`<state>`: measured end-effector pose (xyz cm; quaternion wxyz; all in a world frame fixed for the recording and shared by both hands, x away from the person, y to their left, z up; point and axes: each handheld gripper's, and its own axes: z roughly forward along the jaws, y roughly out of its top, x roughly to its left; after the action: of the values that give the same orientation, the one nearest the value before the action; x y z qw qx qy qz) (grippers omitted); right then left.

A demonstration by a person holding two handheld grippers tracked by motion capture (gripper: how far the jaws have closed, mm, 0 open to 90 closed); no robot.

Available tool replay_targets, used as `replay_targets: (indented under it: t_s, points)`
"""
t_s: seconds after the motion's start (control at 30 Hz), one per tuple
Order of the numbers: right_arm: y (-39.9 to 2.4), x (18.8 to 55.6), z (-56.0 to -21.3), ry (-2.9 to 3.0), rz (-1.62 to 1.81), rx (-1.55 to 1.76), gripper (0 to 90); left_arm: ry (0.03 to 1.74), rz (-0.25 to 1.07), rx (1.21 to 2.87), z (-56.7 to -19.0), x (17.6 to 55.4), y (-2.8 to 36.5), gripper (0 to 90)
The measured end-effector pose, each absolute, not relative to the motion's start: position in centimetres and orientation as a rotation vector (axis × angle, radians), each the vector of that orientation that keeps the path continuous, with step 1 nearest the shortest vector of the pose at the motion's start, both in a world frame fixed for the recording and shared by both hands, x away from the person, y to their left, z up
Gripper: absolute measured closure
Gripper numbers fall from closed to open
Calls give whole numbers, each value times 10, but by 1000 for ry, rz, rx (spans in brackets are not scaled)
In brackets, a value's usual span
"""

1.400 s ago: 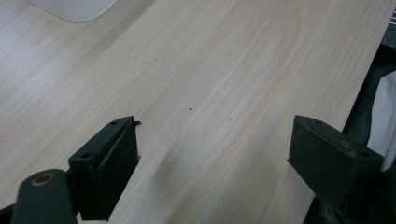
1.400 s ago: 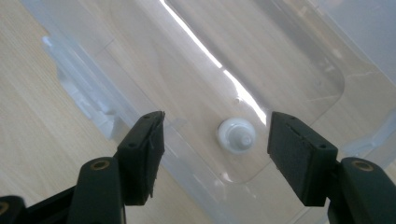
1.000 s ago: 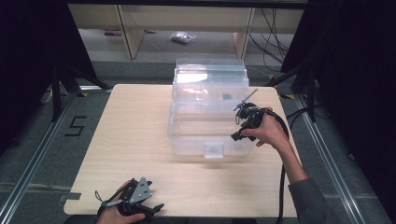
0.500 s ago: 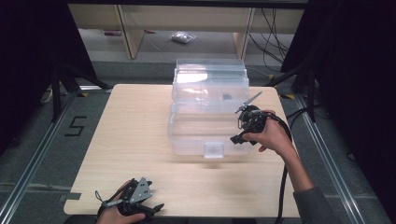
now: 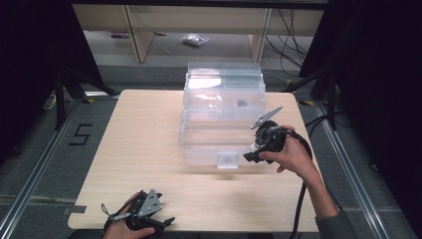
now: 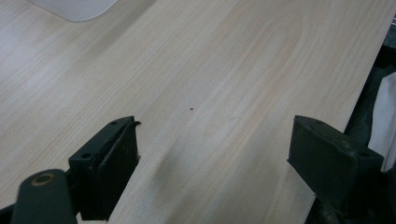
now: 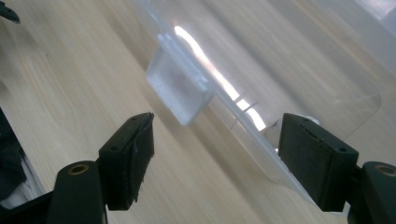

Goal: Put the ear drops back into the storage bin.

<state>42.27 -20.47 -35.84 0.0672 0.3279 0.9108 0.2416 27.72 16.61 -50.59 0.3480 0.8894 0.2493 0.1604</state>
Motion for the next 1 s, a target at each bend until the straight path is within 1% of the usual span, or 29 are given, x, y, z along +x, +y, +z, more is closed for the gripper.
replay_targets:
  t_s: [0.47, 0.83, 0.97, 1.0]
  points:
    - [-202, 399, -367, 2758, 799, 948, 275, 634, 422, 2320, -505, 279, 167, 154]
    - [-200, 390, -373, 2754, 836, 913, 267, 636, 424, 2317, -505, 278, 167, 154]
    - [-199, 385, -376, 2756, 844, 954, 265, 654, 417, 2310, -505, 278, 166, 154]
    - [-199, 385, -378, 2744, 862, 914, 264, 651, 418, 2311, -505, 278, 167, 154]
